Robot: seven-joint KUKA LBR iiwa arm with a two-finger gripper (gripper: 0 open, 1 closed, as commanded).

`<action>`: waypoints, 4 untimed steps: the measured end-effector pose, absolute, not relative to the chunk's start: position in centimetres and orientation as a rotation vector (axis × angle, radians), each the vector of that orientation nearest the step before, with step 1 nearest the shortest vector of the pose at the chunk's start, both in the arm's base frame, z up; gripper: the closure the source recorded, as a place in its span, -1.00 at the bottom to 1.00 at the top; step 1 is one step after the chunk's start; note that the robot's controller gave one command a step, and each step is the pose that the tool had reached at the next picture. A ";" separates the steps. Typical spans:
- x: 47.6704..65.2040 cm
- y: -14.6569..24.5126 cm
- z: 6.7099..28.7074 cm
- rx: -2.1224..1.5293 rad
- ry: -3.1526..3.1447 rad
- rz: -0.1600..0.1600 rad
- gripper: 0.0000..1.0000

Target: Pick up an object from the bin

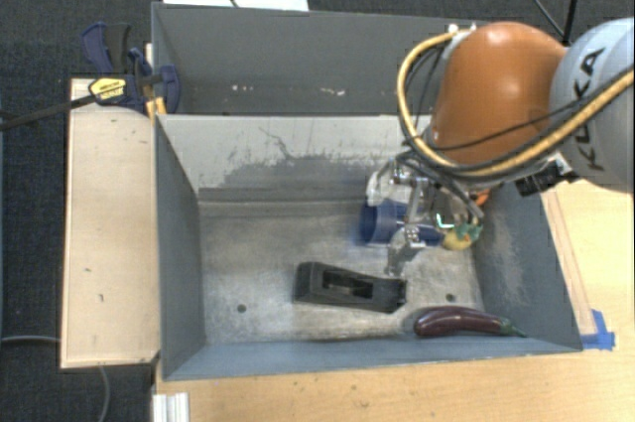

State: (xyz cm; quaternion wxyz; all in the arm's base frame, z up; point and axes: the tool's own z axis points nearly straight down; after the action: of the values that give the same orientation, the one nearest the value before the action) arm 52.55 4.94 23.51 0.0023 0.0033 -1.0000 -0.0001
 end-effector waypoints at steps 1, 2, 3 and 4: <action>52.7 4.9 23.9 0.008 -3.145 -0.001 -1.00; 52.3 5.0 19.6 -0.062 -3.152 -0.003 -1.00; 52.0 5.5 12.7 0.082 -3.147 -0.001 -1.00; 49.0 4.0 8.1 -0.321 -3.132 -0.006 1.00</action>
Offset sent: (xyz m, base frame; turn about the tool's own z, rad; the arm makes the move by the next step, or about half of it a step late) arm -0.0170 0.0026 -0.1448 0.1365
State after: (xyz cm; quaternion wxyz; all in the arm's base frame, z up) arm 48.97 4.04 8.06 -0.0032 -0.1021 -0.9948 -0.0018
